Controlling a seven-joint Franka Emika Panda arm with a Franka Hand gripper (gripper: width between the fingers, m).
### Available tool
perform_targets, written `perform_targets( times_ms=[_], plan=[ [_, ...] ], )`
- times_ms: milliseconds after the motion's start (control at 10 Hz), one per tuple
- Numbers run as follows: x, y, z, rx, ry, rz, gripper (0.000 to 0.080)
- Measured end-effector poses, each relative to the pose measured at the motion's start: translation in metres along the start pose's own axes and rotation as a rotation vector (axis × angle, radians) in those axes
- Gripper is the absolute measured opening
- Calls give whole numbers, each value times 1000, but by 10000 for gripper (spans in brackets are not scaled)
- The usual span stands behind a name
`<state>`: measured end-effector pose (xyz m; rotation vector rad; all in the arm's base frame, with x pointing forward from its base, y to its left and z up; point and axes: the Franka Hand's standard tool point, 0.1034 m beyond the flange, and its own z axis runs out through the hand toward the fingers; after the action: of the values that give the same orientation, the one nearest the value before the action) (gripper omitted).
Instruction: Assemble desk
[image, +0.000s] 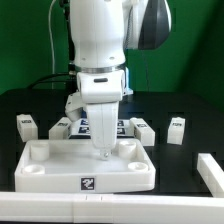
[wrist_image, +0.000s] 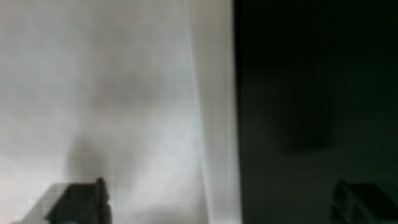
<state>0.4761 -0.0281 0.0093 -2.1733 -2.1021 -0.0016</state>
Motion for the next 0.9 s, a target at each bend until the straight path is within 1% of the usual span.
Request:
perform_targets(
  times_ms=[100, 200, 300, 400, 500, 900],
  plan=[
    [0, 0, 0, 0, 0, 0, 470],
    [0, 0, 0, 0, 0, 1, 284],
    [0, 0, 0, 0, 0, 1, 284],
    [-1, 0, 0, 0, 0, 1, 114],
    [-1, 1, -1, -5, -1, 1, 62],
    [-1, 1, -1, -5, -1, 2, 62]
  ],
)
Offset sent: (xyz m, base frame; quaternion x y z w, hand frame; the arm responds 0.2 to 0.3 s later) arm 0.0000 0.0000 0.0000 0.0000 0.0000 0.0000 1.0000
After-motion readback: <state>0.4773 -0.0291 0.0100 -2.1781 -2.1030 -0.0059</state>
